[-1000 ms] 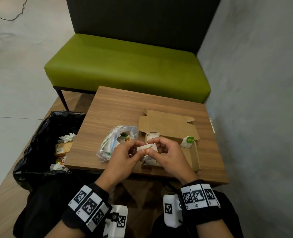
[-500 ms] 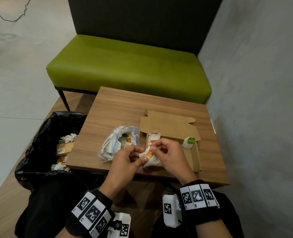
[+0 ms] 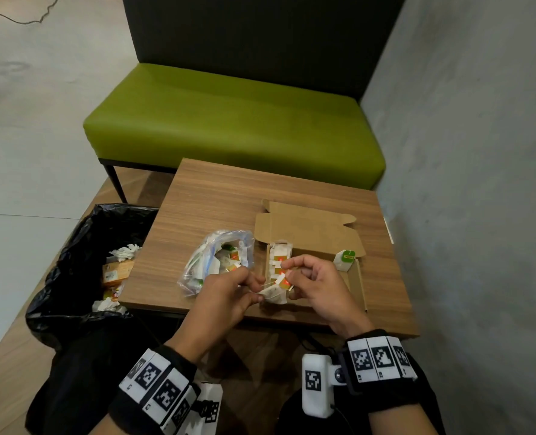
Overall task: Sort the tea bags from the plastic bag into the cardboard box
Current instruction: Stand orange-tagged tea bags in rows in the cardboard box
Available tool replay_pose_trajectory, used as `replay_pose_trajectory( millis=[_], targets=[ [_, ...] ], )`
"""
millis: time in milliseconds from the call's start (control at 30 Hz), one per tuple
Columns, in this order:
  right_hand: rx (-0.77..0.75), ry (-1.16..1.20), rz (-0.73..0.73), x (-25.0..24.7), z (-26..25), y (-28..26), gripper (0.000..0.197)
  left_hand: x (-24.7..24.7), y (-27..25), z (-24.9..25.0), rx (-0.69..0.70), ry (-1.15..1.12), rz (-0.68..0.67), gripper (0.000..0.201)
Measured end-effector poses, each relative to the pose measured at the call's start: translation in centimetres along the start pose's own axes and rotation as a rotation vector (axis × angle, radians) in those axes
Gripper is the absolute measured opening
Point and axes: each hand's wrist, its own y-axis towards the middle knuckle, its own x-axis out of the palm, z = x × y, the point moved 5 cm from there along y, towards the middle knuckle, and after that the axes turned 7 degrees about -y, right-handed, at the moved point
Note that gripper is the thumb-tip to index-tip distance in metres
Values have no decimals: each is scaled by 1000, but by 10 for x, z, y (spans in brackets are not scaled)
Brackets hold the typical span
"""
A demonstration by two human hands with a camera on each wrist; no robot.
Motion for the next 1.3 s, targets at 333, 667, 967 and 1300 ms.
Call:
replay_pose_trajectory(
  millis=[333,667,967,1300],
  targets=[
    [143,261,20,3,8,-6,19,2,-7,-7,-165,-295,5,17],
    [187,450,-51,16,17,-9,19,-1,-5,-6,-257,-624,226,10],
    [164,241,-60,31,18,-28,17,-1,6,-1,-340,-624,325,20],
    [13,95,-50,34,16,-68,9,0,3,-13,-473,-624,379,16]
  ],
)
